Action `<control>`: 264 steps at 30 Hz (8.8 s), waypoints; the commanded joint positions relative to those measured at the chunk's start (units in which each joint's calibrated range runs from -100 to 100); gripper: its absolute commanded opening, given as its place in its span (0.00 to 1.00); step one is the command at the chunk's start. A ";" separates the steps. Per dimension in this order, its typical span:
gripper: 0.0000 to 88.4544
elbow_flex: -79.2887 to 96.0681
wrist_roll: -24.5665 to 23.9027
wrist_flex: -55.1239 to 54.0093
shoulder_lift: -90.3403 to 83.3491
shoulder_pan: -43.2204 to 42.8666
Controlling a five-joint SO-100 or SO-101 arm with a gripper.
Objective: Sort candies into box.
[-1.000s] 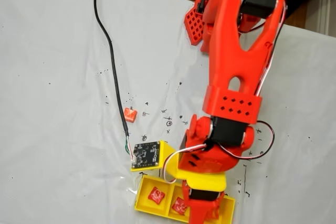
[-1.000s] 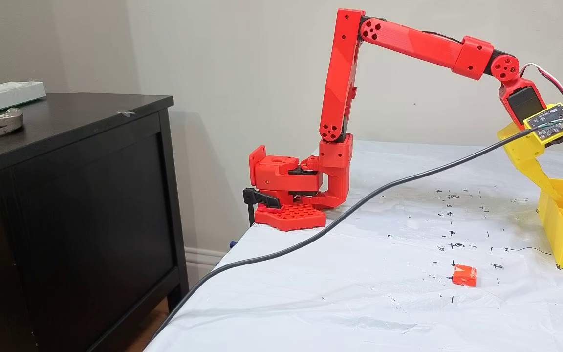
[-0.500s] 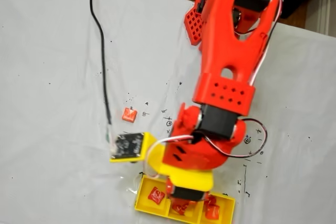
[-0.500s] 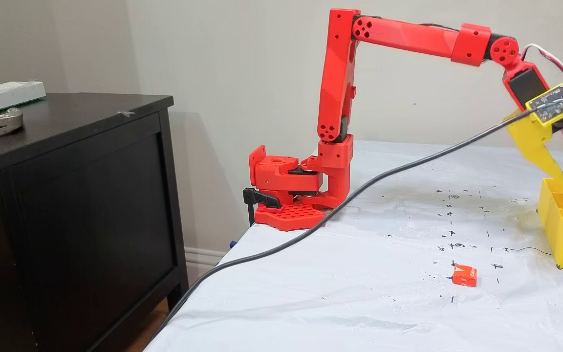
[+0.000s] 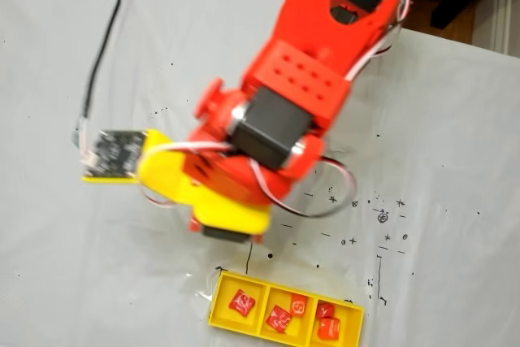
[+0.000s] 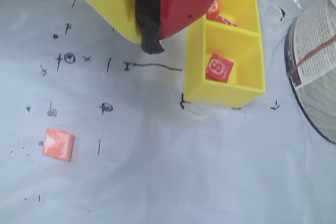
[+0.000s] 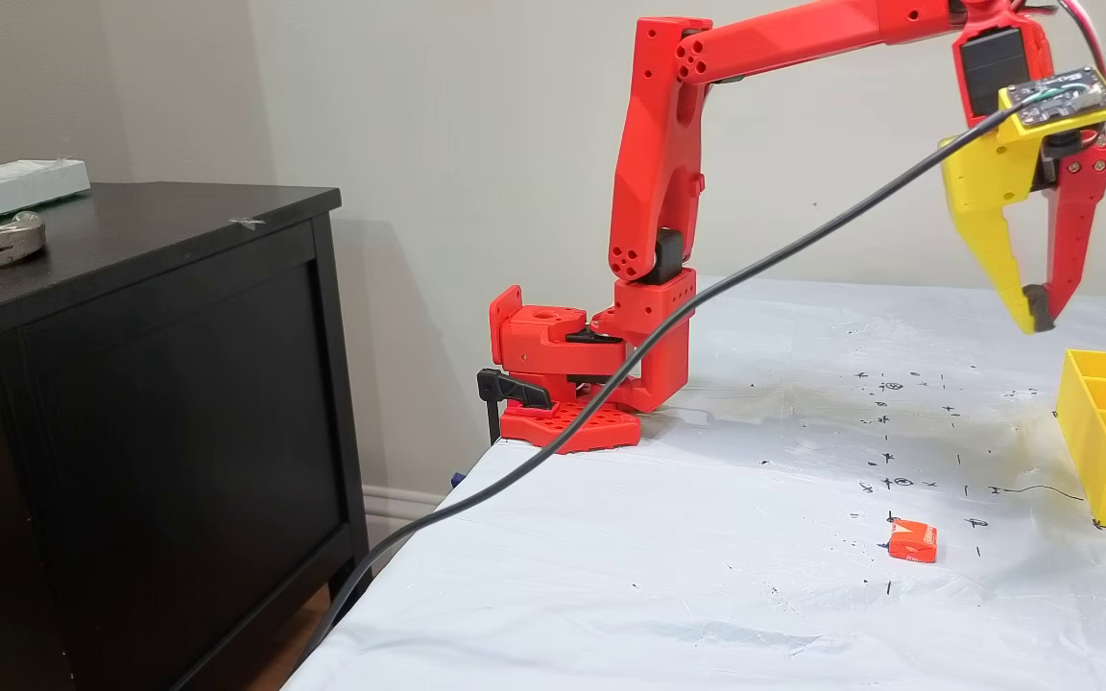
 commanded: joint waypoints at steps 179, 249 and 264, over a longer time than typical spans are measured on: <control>0.36 6.53 -4.54 -26.63 3.44 -10.12; 0.04 107.12 -2.78 -6.65 -96.14 -24.98; 0.02 106.57 -10.40 -6.41 -96.22 -22.71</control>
